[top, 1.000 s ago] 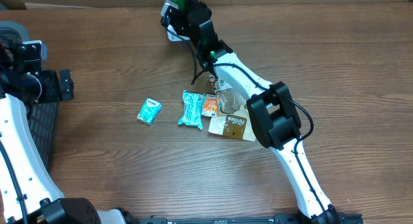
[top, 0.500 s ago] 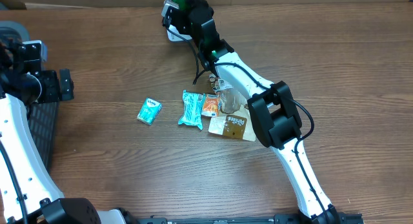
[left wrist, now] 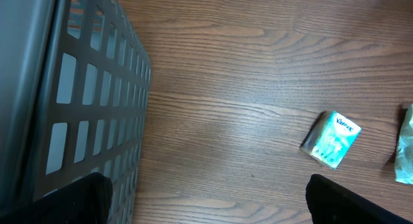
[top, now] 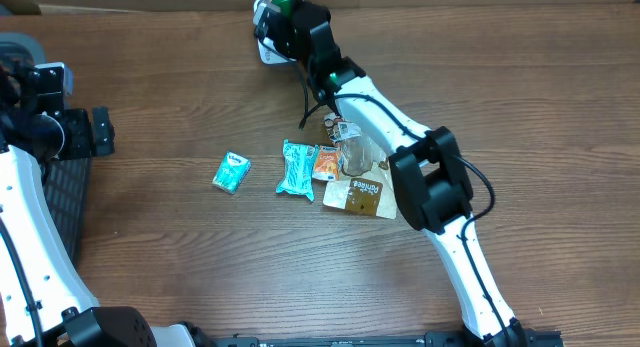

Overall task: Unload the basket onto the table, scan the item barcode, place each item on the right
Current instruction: 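Carry the jar back right and set it down, open gripper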

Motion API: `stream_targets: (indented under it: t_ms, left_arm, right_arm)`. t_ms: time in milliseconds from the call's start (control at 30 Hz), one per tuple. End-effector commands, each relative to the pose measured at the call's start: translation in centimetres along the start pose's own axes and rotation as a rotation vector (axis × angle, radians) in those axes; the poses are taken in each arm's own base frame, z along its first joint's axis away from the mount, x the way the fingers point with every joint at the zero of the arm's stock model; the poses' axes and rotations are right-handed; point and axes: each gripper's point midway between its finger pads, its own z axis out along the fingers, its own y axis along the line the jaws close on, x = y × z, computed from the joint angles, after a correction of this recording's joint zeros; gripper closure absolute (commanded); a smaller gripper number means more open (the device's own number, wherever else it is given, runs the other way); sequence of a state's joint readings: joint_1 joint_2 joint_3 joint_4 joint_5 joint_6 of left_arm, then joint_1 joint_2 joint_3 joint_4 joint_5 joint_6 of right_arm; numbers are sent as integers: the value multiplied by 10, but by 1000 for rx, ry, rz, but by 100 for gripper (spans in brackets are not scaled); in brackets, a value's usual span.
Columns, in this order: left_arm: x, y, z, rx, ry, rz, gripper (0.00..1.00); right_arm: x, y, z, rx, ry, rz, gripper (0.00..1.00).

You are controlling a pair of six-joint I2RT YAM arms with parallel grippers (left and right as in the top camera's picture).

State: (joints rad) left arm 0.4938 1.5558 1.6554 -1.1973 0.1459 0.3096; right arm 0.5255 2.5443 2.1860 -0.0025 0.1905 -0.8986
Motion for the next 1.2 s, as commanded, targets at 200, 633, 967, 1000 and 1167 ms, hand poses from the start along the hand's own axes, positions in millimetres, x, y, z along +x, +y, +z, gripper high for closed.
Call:
stream_targets:
  t_ms: [200, 633, 967, 1000, 1167]
  left_arm:
    - [0, 2, -2, 4, -9, -18, 0]
    - [0, 2, -2, 4, -9, -18, 0]
    - [0, 2, -2, 4, -9, -18, 0]
    - [0, 2, -2, 4, -9, -18, 0]
    - [0, 2, -2, 4, -9, -18, 0]
  right_arm:
    - [-98, -135, -169, -58, -23, 558, 70]
    - [69, -80, -315, -392, 769, 808, 67]
    - [187, -36, -320, -435, 1048, 1021, 66]
    - [198, -30, -319, -435, 1069, 1031, 66]
    - [245, 2, -317, -426, 1128, 1072, 66]
